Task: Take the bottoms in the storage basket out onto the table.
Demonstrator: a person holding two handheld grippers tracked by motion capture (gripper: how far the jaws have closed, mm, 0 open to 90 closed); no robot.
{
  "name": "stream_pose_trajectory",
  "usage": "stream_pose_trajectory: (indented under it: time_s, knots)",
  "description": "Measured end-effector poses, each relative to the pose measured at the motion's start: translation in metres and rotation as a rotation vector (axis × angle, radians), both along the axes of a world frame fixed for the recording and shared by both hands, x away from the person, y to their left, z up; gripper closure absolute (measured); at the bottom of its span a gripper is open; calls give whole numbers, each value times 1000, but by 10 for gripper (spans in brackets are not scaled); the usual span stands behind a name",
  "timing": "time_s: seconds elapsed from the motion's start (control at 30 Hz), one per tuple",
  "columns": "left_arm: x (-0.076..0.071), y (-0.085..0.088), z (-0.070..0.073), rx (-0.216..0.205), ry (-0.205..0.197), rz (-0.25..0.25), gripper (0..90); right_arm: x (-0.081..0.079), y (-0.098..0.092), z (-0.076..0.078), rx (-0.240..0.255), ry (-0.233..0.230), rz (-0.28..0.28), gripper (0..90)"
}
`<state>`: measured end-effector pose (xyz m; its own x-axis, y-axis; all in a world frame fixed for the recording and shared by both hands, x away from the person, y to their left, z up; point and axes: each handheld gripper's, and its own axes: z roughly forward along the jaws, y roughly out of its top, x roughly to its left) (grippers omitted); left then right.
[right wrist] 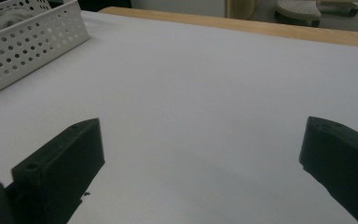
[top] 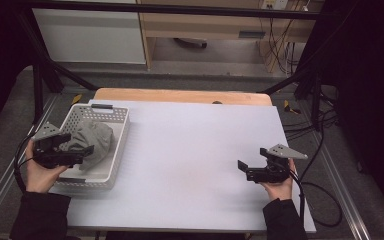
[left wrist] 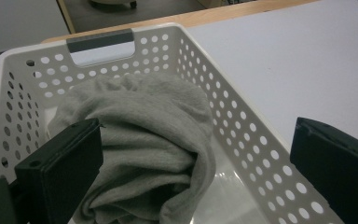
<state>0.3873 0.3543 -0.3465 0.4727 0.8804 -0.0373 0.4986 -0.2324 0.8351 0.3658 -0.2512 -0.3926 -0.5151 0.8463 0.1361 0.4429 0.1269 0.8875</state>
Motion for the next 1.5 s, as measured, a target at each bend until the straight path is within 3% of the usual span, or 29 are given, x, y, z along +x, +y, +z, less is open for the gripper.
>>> stream_pose_trajectory:
  time_s: [0.8,0.9,1.5]
  knots:
    - [21,2,-7,7,57,35,24,2,1,-2,-7,6,0,1]
    - [25,0,-11,35,58,40,26,2,2,-2,-12,7,0,1]
    - [38,4,-25,85,99,86,32,3,3,-4,-16,15,1,1]
